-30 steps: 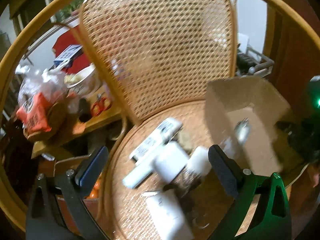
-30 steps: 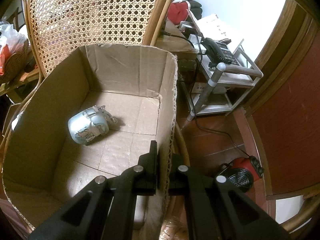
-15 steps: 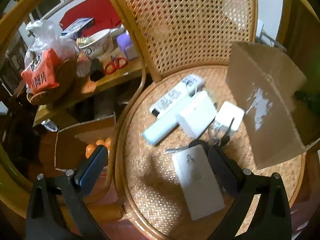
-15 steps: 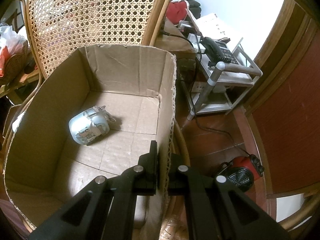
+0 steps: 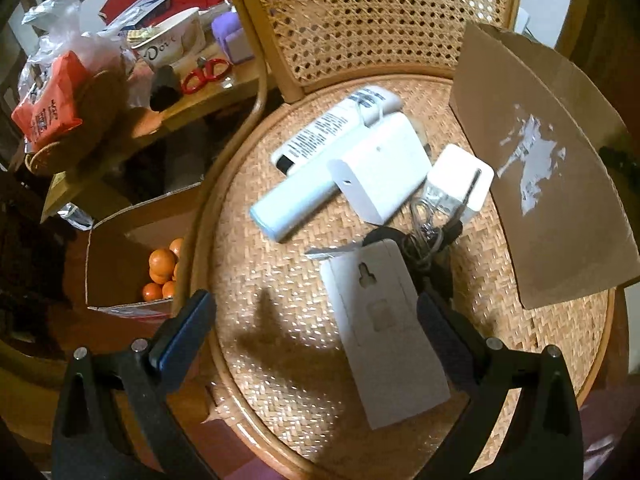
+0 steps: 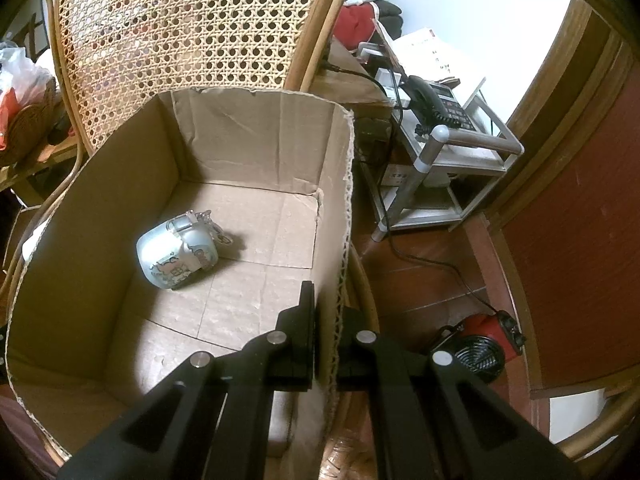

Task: Organize rigid objects
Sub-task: 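Move the left tool back to the seat and grasp the white plate, then lift the white plate with the left tool and carry it to the box, then lower the white plate into the box beside the tin and release, then return the left tool to the seat toward the white charger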

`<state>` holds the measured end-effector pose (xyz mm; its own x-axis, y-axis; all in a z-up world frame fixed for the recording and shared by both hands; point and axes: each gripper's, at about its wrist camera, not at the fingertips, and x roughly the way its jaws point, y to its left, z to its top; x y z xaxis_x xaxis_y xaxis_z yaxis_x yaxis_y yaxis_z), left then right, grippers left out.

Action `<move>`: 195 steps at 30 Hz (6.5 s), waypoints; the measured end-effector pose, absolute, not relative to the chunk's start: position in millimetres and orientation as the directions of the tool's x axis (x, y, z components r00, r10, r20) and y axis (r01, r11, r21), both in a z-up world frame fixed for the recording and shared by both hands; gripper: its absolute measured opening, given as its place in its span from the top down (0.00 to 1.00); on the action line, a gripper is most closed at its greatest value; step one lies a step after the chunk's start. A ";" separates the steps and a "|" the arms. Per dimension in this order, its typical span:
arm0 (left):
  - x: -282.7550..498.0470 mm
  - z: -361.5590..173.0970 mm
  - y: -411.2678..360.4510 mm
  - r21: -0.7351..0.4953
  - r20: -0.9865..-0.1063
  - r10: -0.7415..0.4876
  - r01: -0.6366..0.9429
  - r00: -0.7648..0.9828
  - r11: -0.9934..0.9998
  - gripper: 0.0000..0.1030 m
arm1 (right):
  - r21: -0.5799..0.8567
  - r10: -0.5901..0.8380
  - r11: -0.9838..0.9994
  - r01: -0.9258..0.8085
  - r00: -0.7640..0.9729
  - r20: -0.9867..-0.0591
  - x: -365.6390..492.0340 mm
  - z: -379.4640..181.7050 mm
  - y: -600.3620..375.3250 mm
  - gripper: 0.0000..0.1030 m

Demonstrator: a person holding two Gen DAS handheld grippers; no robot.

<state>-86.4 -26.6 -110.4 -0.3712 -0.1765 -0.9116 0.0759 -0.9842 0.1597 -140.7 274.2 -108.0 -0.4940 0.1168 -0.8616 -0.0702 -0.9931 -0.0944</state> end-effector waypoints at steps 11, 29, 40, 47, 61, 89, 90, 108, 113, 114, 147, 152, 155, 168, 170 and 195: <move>-86.7 -131.2 -38.7 0.022 -0.942 -0.077 0.170 -0.326 -0.985 0.02 | -0.096 0.118 -0.993 -0.070 -0.494 -0.861 -140.9 -107.6 274.9 0.93; -81.5 -132.6 -35.6 0.053 -0.935 -0.108 0.169 -0.337 -0.984 0.48 | -0.096 0.118 -0.993 -0.071 -0.493 -0.862 -141.2 -107.4 276.0 0.93; -75.0 -118.0 -44.7 0.048 -0.911 -0.132 0.217 -0.392 -0.975 0.55 | -0.097 0.121 -0.992 -0.074 -0.492 -0.862 -141.4 -107.3 275.4 0.93; -68.9 -98.3 -48.7 0.049 -0.875 -0.156 0.236 -0.459 -0.970 0.55 | -0.097 0.121 -0.993 -0.072 -0.493 -0.862 -141.6 -106.6 275.9 0.93; -70.1 -47.2 -47.8 0.045 -0.751 -0.190 0.238 -0.632 -0.970 0.55 | -0.097 0.121 -0.993 -0.074 -0.493 -0.862 -141.9 -106.5 275.0 0.93; -166.1 18.8 65.6 -0.013 -0.636 0.027 -0.025 -0.771 -1.000 0.55 | -0.098 0.120 -0.993 -0.070 -0.491 -0.863 -139.6 -105.8 276.4 0.93; -166.9 14.4 70.7 -0.018 -0.638 0.040 -0.037 -0.769 -0.999 0.55 | -0.098 0.119 -0.993 -0.070 -0.491 -0.863 -139.3 -105.8 276.4 0.93; -182.3 -38.8 127.3 -0.009 -0.732 0.117 -0.163 -0.672 -0.987 0.55 | -0.114 0.128 -0.992 -0.058 -0.490 -0.862 -135.6 -105.9 278.7 0.93; -187.0 -52.4 133.2 0.010 -0.768 0.101 -0.169 -0.633 -0.985 0.55 | -0.118 0.129 -0.992 -0.053 -0.490 -0.862 -135.3 -105.9 278.7 0.92; -187.4 -53.9 132.8 0.018 -0.769 0.092 -0.165 -0.632 -0.986 0.55 | -0.123 0.132 -0.991 -0.051 -0.490 -0.862 -134.7 -105.9 278.6 0.92; -143.3 -8.2 103.7 0.180 -0.695 -0.057 -0.097 -0.717 -0.979 0.05 | -0.129 0.138 -0.990 -0.051 -0.477 -0.868 -132.1 -107.6 272.3 0.92; -132.3 0.6 76.6 0.199 -0.675 -0.097 -0.054 -0.732 -0.979 0.03 | -0.127 0.136 -0.991 -0.051 -0.477 -0.868 -132.5 -107.3 272.0 0.92; -131.1 1.4 56.6 0.203 -0.663 -0.126 -0.015 -0.738 -0.979 0.03 | -0.128 0.137 -0.990 -0.051 -0.477 -0.868 -132.4 -107.2 272.3 0.92; -141.8 -14.6 -3.3 0.099 -0.722 -0.136 0.094 -0.678 -0.991 0.03 | -0.132 0.141 -0.990 -0.053 -0.476 -0.868 -133.5 -106.6 271.6 0.92; -144.5 -19.4 -8.7 0.104 -0.733 -0.147 0.104 -0.665 -0.989 0.03 | -0.131 0.140 -0.990 -0.052 -0.476 -0.868 -133.7 -106.5 271.6 0.92; -190.2 -102.9 -16.4 0.115 -0.876 -0.108 0.014 -0.470 -0.993 0.18 | -0.134 0.143 -0.990 -0.053 -0.475 -0.869 -134.0 -107.0 269.6 0.92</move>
